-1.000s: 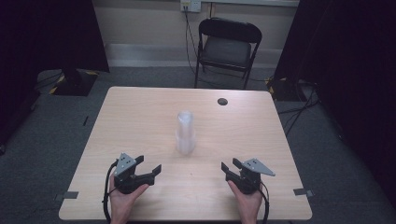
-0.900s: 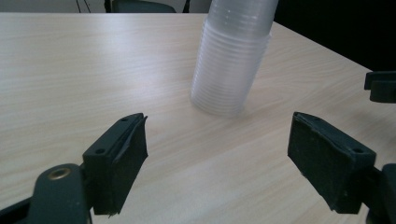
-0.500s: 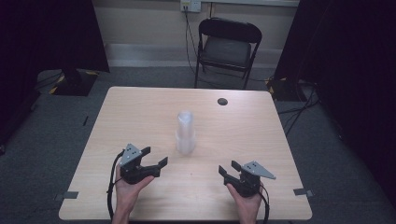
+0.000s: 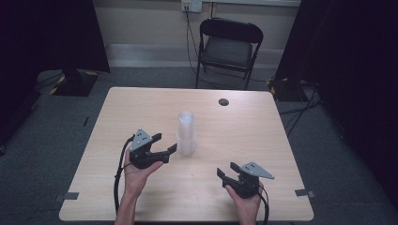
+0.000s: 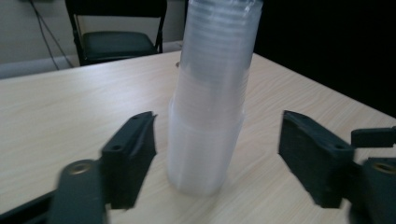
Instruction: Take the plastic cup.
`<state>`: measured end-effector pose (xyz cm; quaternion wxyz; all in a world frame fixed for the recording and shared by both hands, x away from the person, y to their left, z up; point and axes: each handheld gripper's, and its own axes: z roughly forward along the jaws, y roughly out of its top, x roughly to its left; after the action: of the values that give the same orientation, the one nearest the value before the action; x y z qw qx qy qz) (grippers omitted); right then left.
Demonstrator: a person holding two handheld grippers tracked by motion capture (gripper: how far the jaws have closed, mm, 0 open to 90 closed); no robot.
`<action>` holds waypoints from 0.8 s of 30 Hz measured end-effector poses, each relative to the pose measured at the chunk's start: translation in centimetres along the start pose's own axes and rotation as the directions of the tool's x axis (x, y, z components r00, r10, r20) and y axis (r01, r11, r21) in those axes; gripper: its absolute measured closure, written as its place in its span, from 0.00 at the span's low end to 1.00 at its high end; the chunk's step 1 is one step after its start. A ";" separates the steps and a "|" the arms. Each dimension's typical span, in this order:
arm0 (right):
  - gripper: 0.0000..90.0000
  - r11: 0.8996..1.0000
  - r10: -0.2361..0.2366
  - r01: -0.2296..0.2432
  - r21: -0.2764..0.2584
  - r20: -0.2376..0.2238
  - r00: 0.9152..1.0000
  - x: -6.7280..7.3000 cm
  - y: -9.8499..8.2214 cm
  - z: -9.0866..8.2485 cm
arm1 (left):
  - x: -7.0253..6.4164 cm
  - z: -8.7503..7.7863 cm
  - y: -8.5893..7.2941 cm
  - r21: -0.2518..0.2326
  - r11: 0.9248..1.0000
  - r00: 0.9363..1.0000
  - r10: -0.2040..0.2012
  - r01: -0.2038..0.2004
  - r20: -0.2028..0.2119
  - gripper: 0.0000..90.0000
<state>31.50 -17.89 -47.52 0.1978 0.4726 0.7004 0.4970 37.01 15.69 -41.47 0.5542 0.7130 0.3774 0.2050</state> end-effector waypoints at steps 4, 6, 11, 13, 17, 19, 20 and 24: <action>0.40 1.000 -0.001 0.001 0.002 -0.001 1.000 0.0 0.0 0.0 | 0.0 0.5 0.6 -0.008 1.000 1.000 0.020 -0.020 -0.006 0.31; 0.39 1.000 -0.002 0.002 0.003 -0.002 1.000 0.0 0.0 0.0 | 0.0 0.9 1.0 0.005 0.999 0.999 0.035 -0.035 -0.008 0.30; 0.39 1.000 -0.012 0.012 0.007 -0.005 1.000 0.2 0.0 0.1 | 0.1 2.0 1.8 0.028 0.999 0.999 0.036 -0.037 0.006 0.26; 0.38 1.000 -0.018 0.018 0.006 -0.008 1.000 0.2 0.0 0.1 | 0.2 2.3 2.2 0.027 0.999 1.000 0.021 -0.021 0.008 0.26; 0.37 1.000 -0.016 0.017 0.008 -0.015 1.000 0.3 0.1 0.1 | 0.3 2.9 2.6 0.010 1.000 1.000 -0.010 0.010 0.016 0.22; 0.37 1.000 -0.022 0.022 0.009 -0.012 1.000 0.3 0.0 0.2 | 0.3 3.1 2.8 0.004 1.000 1.000 -0.010 0.010 0.026 0.20; 0.37 1.000 -0.019 0.019 0.010 -0.013 1.000 0.3 0.0 0.1 | 0.2 3.3 3.1 0.007 1.000 1.000 -0.006 0.005 0.027 0.20; 0.37 1.000 -0.020 0.020 0.011 -0.012 1.000 0.2 0.0 0.1 | 0.2 3.6 3.7 0.013 1.000 0.999 0.015 -0.016 0.028 0.20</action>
<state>31.50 -17.62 -47.51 0.1960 0.4635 0.7090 0.4941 40.86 13.18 -39.10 0.5532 0.7222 0.3655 0.1969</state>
